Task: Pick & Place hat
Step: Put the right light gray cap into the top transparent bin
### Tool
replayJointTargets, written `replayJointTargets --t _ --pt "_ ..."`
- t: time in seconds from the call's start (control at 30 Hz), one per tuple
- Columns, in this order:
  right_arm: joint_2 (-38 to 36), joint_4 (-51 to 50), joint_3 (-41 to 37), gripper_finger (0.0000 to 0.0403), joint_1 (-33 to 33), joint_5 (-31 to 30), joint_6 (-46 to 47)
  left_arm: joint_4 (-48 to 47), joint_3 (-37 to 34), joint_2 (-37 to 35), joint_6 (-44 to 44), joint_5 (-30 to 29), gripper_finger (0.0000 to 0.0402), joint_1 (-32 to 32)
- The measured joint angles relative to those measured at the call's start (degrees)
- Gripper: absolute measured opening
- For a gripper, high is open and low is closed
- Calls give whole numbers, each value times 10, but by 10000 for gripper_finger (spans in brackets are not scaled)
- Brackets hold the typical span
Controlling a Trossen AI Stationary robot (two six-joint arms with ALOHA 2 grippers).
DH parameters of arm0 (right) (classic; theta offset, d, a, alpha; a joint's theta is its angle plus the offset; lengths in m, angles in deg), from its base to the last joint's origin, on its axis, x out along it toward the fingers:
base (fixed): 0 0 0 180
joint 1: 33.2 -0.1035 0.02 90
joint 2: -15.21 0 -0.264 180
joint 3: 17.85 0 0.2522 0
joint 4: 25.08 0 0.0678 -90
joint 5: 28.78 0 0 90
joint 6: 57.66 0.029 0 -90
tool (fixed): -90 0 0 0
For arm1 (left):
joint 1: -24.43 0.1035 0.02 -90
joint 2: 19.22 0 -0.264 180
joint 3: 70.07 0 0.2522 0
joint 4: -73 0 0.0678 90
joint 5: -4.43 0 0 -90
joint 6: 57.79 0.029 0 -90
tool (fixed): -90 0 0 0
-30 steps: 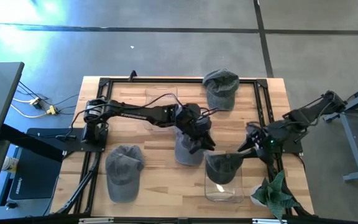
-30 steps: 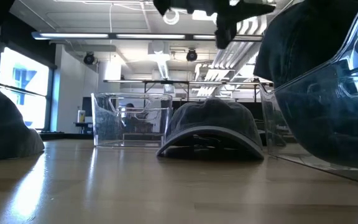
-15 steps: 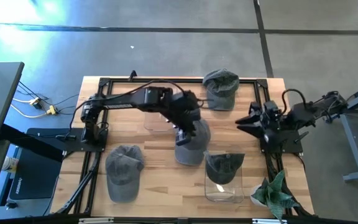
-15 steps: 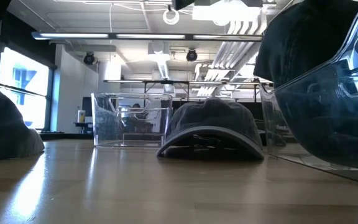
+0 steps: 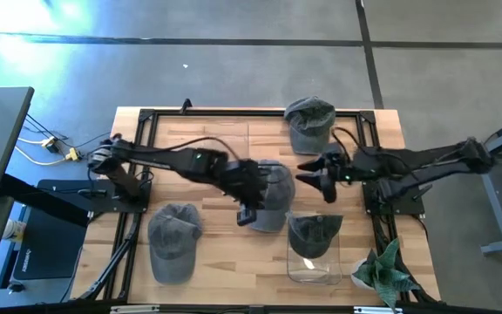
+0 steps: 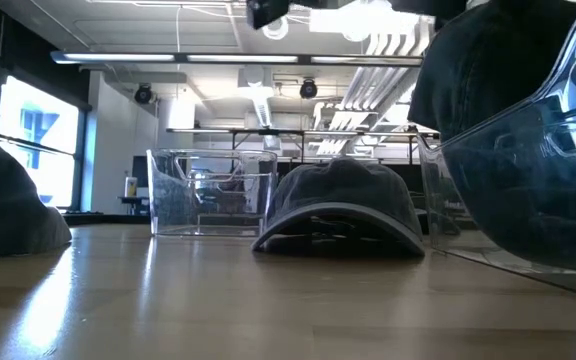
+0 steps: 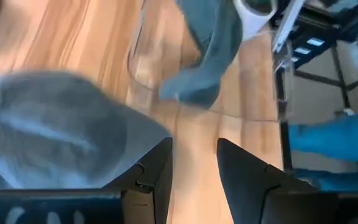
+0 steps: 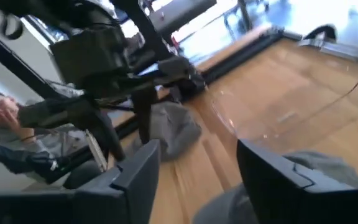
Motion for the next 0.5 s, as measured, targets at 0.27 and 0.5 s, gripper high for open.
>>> replayJointTargets --t 0.27,0.5 --pt "70 -27 0 263 140 171 -11 134 -104 -71 -99 -109 120 -15" --pt "166 -80 1 275 252 308 -122 128 -108 -80 -124 -129 120 -16"
